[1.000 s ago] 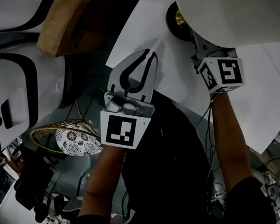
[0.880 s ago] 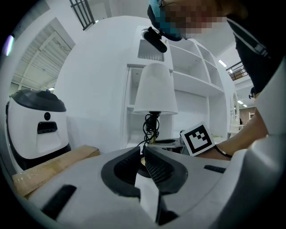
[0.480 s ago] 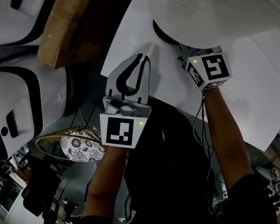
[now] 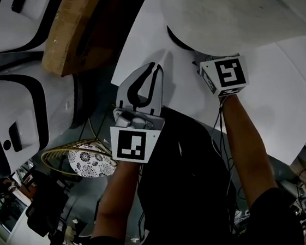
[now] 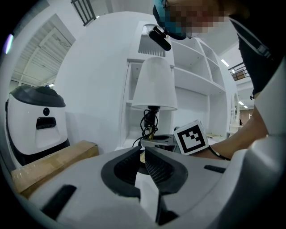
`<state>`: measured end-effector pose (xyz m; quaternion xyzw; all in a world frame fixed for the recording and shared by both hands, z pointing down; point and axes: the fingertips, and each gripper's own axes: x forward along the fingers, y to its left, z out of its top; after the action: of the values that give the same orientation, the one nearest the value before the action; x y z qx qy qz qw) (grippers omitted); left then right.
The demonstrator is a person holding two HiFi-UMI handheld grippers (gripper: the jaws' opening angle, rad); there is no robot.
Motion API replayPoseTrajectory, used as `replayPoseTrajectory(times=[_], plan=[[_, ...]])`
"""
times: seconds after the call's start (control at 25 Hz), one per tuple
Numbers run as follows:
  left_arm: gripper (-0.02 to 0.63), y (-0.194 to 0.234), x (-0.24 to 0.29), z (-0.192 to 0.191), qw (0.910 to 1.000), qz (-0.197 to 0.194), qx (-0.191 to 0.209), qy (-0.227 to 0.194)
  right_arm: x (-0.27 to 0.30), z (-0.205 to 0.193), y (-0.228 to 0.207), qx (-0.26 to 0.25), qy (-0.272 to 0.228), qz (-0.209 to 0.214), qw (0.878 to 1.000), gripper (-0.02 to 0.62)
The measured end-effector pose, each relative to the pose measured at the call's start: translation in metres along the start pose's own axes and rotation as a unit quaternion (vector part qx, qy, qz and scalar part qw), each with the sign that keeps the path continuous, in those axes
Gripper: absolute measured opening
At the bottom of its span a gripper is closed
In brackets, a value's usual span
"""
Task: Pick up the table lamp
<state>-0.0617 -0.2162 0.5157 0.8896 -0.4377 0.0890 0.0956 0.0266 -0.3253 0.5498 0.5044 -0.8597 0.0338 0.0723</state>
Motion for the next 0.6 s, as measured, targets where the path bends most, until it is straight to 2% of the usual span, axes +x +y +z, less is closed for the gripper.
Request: replayPoseTrajectory(times=[0.4,0.6], plan=[[0.018,0.002,0.004,0.01,1.0,-0.003,-0.002,-0.005,0.003,0.006,0.004,-0.019,0.02,-0.001,1.0,0.112],[0.018,0.001,0.007,0.018,1.0,-0.005,0.003,-0.005,0.004,0.011,0.015,-0.03,0.024,0.021,0.999,0.112]])
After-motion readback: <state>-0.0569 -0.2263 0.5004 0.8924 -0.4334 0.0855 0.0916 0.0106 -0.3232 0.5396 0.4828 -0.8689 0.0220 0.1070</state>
